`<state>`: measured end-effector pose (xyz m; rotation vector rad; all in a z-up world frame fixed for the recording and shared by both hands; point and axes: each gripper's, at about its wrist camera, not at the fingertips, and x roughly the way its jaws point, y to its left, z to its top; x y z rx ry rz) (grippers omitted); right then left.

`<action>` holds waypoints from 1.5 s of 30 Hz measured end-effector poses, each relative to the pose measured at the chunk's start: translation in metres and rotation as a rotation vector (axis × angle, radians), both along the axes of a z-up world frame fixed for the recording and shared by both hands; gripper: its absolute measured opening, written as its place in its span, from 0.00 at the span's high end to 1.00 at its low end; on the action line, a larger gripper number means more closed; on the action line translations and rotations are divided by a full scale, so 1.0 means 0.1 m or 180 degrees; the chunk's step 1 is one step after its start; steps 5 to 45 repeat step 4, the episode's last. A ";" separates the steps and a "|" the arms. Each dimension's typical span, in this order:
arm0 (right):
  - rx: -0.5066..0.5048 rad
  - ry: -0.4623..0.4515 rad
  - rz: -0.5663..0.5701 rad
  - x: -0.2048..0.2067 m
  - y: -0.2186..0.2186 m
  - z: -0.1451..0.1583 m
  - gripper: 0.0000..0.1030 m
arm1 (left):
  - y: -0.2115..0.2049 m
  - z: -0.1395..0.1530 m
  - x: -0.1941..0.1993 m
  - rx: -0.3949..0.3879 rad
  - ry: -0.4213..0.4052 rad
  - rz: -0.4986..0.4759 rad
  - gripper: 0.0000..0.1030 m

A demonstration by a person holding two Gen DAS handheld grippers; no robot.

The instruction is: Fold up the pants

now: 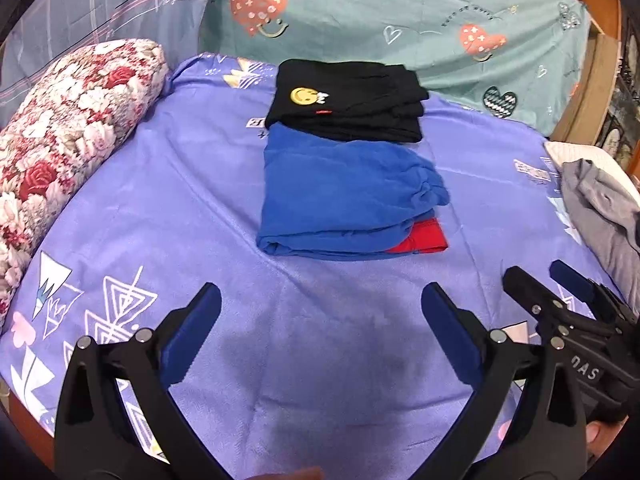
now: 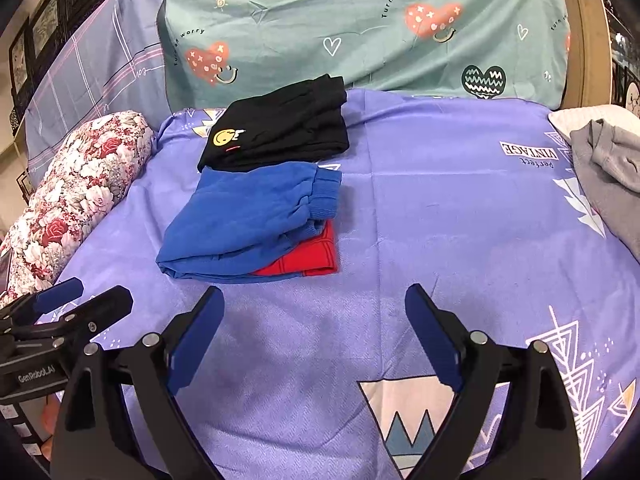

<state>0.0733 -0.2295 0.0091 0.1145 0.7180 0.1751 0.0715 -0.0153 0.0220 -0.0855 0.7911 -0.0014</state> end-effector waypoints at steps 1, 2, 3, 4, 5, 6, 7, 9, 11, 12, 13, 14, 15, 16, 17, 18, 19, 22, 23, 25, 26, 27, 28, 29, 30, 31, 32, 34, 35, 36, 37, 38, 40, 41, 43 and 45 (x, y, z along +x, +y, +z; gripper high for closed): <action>-0.0011 0.0007 -0.0001 0.00 0.01 -0.01 0.10 | 0.01 -0.01 0.00 0.0010 0.0015 0.0027 0.02; -0.0015 0.0013 0.0003 0.00 0.01 -0.02 0.10 | 0.02 -0.01 0.01 0.0011 0.0021 0.0033 0.02; -0.0013 0.0020 0.0015 -0.01 0.02 -0.02 0.10 | 0.03 -0.02 0.01 0.0011 0.0037 0.0038 0.02; -0.0013 0.0027 0.0022 -0.01 0.02 -0.03 0.10 | 0.04 -0.03 0.02 0.0014 0.0050 0.0045 0.02; -0.0013 0.0027 0.0022 -0.01 0.02 -0.03 0.10 | 0.04 -0.03 0.02 0.0014 0.0050 0.0045 0.02; -0.0013 0.0027 0.0022 -0.01 0.02 -0.03 0.10 | 0.04 -0.03 0.02 0.0014 0.0050 0.0045 0.02; -0.0013 0.0027 0.0022 -0.01 0.02 -0.03 0.10 | 0.04 -0.03 0.02 0.0014 0.0050 0.0045 0.02; -0.0013 0.0027 0.0022 -0.01 0.02 -0.03 0.10 | 0.04 -0.03 0.02 0.0014 0.0050 0.0045 0.02; -0.0013 0.0027 0.0022 -0.01 0.02 -0.03 0.10 | 0.04 -0.03 0.02 0.0014 0.0050 0.0045 0.02; -0.0013 0.0027 0.0022 -0.01 0.02 -0.03 0.10 | 0.04 -0.03 0.02 0.0014 0.0050 0.0045 0.02; -0.0013 0.0027 0.0022 -0.01 0.02 -0.03 0.10 | 0.04 -0.03 0.02 0.0014 0.0050 0.0045 0.02; -0.0013 0.0027 0.0022 -0.01 0.02 -0.03 0.10 | 0.04 -0.03 0.02 0.0014 0.0050 0.0045 0.02; -0.0013 0.0027 0.0022 -0.01 0.02 -0.03 0.10 | 0.04 -0.03 0.02 0.0014 0.0050 0.0045 0.02; -0.0013 0.0027 0.0022 -0.01 0.02 -0.03 0.10 | 0.04 -0.03 0.02 0.0014 0.0050 0.0045 0.02; -0.0013 0.0027 0.0022 -0.01 0.02 -0.03 0.10 | 0.04 -0.03 0.02 0.0014 0.0050 0.0045 0.02; -0.0013 0.0027 0.0022 -0.01 0.02 -0.03 0.10 | 0.04 -0.03 0.02 0.0014 0.0050 0.0045 0.02; -0.0013 0.0027 0.0022 -0.01 0.02 -0.03 0.10 | 0.04 -0.03 0.02 0.0014 0.0050 0.0045 0.02; -0.0013 0.0027 0.0022 -0.01 0.02 -0.03 0.10 | 0.04 -0.03 0.02 0.0014 0.0050 0.0045 0.02; -0.0013 0.0027 0.0022 -0.01 0.02 -0.03 0.10 | 0.04 -0.03 0.02 0.0014 0.0050 0.0045 0.02; -0.0013 0.0027 0.0022 -0.01 0.02 -0.03 0.10 | 0.04 -0.03 0.02 0.0014 0.0050 0.0045 0.02; -0.0013 0.0027 0.0022 -0.01 0.02 -0.03 0.10 | 0.04 -0.03 0.02 0.0014 0.0050 0.0045 0.02; -0.0013 0.0027 0.0022 -0.01 0.02 -0.03 0.10 | 0.04 -0.03 0.02 0.0014 0.0050 0.0045 0.02; -0.0013 0.0027 0.0022 -0.01 0.02 -0.03 0.10 | 0.04 -0.03 0.02 0.0014 0.0050 0.0045 0.02; -0.0013 0.0027 0.0022 -0.01 0.02 -0.03 0.10 | 0.04 -0.03 0.02 0.0014 0.0050 0.0045 0.02; -0.0013 0.0027 0.0022 -0.01 0.02 -0.03 0.10 | 0.04 -0.03 0.02 0.0014 0.0050 0.0045 0.02; -0.0013 0.0027 0.0022 -0.01 0.02 -0.03 0.10 | 0.04 -0.03 0.02 0.0014 0.0050 0.0045 0.02; -0.0013 0.0027 0.0022 -0.01 0.02 -0.03 0.10 | 0.04 -0.03 0.02 0.0014 0.0050 0.0045 0.02; -0.0013 0.0027 0.0022 -0.01 0.02 -0.03 0.10 | 0.04 -0.03 0.02 0.0014 0.0050 0.0045 0.02; -0.0013 0.0027 0.0022 -0.01 0.02 -0.03 0.10 | 0.04 -0.03 0.02 0.0014 0.0050 0.0045 0.02; -0.0013 0.0027 0.0022 -0.01 0.02 -0.03 0.10 | 0.04 -0.03 0.02 0.0014 0.0050 0.0045 0.02; -0.0013 0.0027 0.0022 -0.01 0.02 -0.03 0.10 | 0.04 -0.03 0.02 0.0014 0.0050 0.0045 0.02; -0.0013 0.0027 0.0022 -0.01 0.02 -0.03 0.10 | 0.04 -0.03 0.02 0.0014 0.0050 0.0045 0.02; -0.0013 0.0027 0.0022 -0.01 0.02 -0.03 0.10 | 0.04 -0.03 0.02 0.0014 0.0050 0.0045 0.02; -0.0013 0.0027 0.0022 -0.01 0.02 -0.03 0.10 | 0.04 -0.03 0.02 0.0014 0.0050 0.0045 0.02; -0.0013 0.0027 0.0022 -0.01 0.02 -0.03 0.10 | 0.04 -0.03 0.02 0.0014 0.0050 0.0045 0.02; -0.0013 0.0027 0.0022 -0.01 0.02 -0.03 0.10 | 0.04 -0.03 0.02 0.0014 0.0050 0.0045 0.02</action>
